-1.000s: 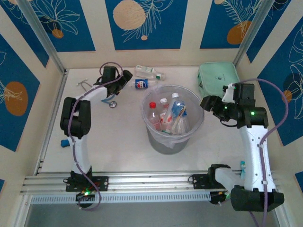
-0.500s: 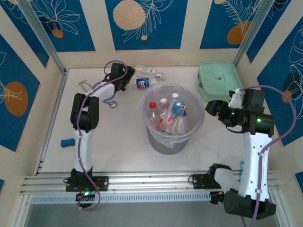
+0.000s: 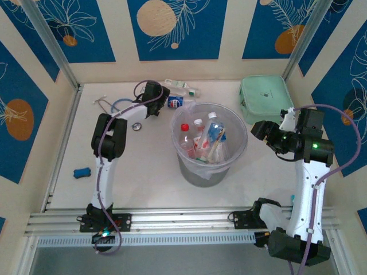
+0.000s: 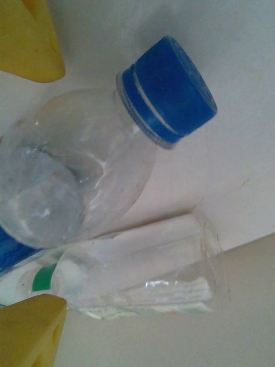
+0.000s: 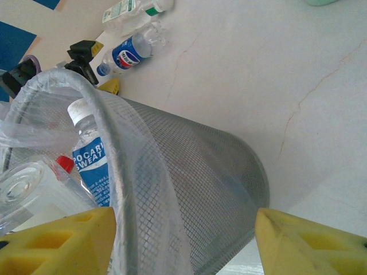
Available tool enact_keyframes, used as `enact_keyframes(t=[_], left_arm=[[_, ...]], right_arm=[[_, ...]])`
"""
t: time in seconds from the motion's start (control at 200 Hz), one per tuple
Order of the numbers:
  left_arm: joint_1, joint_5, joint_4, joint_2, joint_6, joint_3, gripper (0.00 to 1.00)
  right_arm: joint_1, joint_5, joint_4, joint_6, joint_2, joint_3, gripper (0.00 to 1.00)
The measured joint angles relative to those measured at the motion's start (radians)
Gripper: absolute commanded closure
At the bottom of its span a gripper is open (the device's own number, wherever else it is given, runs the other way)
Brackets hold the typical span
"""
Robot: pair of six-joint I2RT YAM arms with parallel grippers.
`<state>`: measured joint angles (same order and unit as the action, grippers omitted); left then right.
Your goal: Put the plastic bottles in the bin
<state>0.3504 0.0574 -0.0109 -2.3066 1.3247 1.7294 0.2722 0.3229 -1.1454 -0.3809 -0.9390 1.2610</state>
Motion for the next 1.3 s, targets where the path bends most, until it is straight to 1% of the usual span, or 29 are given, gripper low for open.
enact_keyframes(t=[0.12,0.235,0.32,0.38,0.455,0.58,0.675,0.82,0.971,1.106,1.206,1.301], left_arm=[[0.0,0.004,0.0,-0.022,0.041,0.018,0.11],[0.0,0.003,0.024,-0.041,0.079,0.031,0.29],[0.0,0.005,0.039,-0.058,0.095,0.031,0.36],[0.0,0.004,0.042,-0.058,0.104,0.031,0.44],[0.0,0.003,0.05,-0.058,0.107,0.031,0.52],[-0.002,0.003,0.055,-0.058,0.107,0.031,0.6],[-0.006,0.003,0.068,-0.053,0.105,0.018,0.65],[-0.019,0.003,0.075,0.006,0.055,-0.04,0.75],[-0.051,0.003,0.08,0.12,-0.01,-0.105,0.77],[-0.088,0.003,0.085,0.261,-0.091,-0.156,0.8],[-0.108,-0.004,0.072,0.366,-0.187,-0.167,0.82],[-0.119,-0.016,0.031,0.476,-0.309,-0.167,0.82]], right_arm=[[0.001,0.0,0.0,0.0,0.0,0.0,0.34],[0.003,0.0,0.0,0.0,0.0,0.0,0.34],[0.003,0.0,0.0,0.0,0.0,0.0,0.34],[0.003,0.0,0.0,0.0,0.002,0.0,0.34],[0.003,0.0,0.0,0.0,0.005,0.0,0.34],[0.003,0.002,0.0,0.0,0.01,0.0,0.34],[0.003,0.007,0.0,0.0,0.011,0.0,0.34],[0.003,0.019,0.0,0.0,0.014,0.005,0.36],[0.003,0.06,0.017,-0.013,0.016,0.006,0.37],[0.0,0.112,0.041,-0.031,0.013,0.006,0.38],[-0.011,0.158,0.05,-0.033,-0.003,0.008,0.4],[-0.048,0.163,0.046,-0.027,-0.036,0.023,0.43]])
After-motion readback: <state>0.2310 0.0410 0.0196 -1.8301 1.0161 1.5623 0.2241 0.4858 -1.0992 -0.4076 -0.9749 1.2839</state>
